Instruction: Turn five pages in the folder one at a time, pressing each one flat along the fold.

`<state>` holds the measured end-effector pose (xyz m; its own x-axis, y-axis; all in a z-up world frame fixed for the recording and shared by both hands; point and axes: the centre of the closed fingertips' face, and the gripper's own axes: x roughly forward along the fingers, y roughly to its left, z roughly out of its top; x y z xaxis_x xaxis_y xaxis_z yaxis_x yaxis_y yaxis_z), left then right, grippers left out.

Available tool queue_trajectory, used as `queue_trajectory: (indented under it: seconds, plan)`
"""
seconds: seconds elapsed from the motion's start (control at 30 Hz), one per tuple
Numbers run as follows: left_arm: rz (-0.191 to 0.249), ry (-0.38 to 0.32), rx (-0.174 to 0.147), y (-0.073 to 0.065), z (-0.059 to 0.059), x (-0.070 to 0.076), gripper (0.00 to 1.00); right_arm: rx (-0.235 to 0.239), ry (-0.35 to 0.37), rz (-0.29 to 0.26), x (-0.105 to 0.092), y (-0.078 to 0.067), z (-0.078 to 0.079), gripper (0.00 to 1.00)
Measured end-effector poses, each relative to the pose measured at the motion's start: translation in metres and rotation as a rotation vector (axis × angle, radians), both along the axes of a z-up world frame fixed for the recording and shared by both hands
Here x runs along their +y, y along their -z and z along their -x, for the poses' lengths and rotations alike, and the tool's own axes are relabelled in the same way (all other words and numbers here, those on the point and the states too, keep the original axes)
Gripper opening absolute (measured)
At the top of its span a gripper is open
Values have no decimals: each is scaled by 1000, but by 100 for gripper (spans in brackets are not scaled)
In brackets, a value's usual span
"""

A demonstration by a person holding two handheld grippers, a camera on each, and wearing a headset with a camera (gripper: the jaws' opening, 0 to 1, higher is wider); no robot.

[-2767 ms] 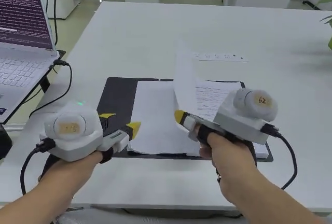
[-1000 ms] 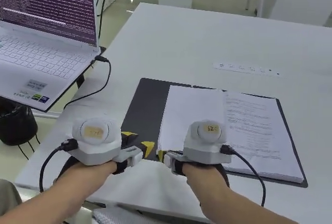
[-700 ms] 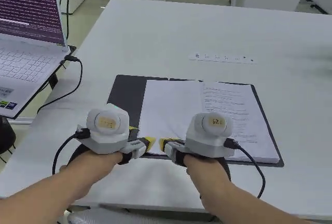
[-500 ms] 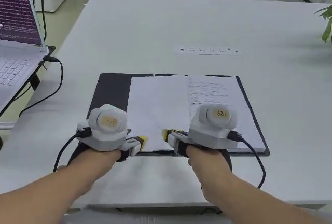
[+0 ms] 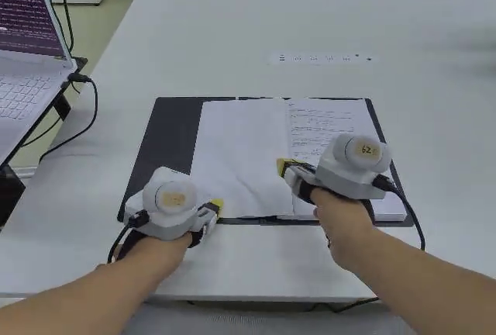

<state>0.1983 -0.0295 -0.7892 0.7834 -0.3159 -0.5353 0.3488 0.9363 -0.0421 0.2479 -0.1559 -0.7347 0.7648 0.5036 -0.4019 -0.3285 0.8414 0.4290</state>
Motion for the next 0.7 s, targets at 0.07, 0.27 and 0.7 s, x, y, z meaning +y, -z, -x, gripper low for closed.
queue_trajectory:
  seconds: [0.07,0.27,0.7]
  plan:
    - [9,-4,-6,0,0,0,29,-4,-11,9,-2,2,-10,0]
    - [17,-12,-10,0,-1,0,29,-27,-24,60,-11,8,-34,0]
    - [35,-24,-27,2,-3,1,29,-20,-100,122,-1,32,-56,0]
